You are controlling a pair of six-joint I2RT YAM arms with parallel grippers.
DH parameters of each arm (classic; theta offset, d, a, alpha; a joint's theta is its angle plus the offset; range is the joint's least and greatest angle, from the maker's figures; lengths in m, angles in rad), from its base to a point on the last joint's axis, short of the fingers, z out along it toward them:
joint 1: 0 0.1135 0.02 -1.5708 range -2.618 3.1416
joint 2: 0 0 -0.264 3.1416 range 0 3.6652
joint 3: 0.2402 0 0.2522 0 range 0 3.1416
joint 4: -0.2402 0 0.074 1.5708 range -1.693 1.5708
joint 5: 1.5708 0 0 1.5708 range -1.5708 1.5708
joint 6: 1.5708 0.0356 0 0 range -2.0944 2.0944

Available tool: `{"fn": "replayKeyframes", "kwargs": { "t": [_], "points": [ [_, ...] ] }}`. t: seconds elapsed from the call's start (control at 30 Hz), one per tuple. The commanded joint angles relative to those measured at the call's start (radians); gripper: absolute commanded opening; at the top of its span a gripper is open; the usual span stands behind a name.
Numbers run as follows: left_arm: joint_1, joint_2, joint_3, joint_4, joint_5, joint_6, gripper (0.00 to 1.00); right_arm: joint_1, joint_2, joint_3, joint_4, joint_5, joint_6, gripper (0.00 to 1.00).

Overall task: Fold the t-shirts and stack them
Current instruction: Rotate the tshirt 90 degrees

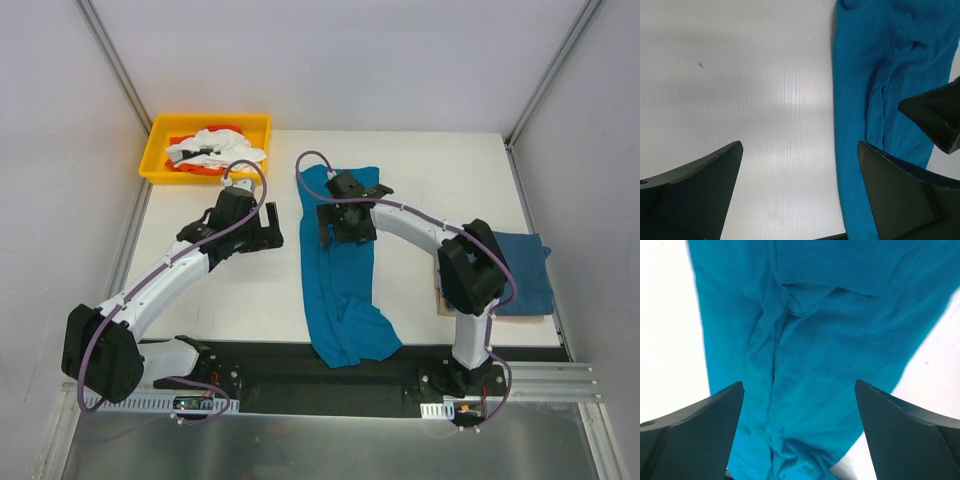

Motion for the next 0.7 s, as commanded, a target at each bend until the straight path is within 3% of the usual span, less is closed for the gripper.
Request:
{"fn": "replayKeyframes", "kwargs": {
  "t": [0.0, 0.33, 0.67],
  "points": [
    [0.014, 0.043, 0.0, 0.024, 0.022, -0.014, 0.99, -0.022, 0.101, 0.066, -0.032, -0.028, -0.012, 0.97],
    [0.049, 0.149, 0.006, 0.07, 0.11, -0.035, 0.99, -0.1, 0.268, 0.163, 0.03, -0.118, 0.077, 0.97],
    [0.112, 0.3, 0.087, 0.077, 0.154, -0.033, 0.99, -0.146, 0.501, 0.495, 0.023, -0.2, 0.134, 0.97]
  ]
}}
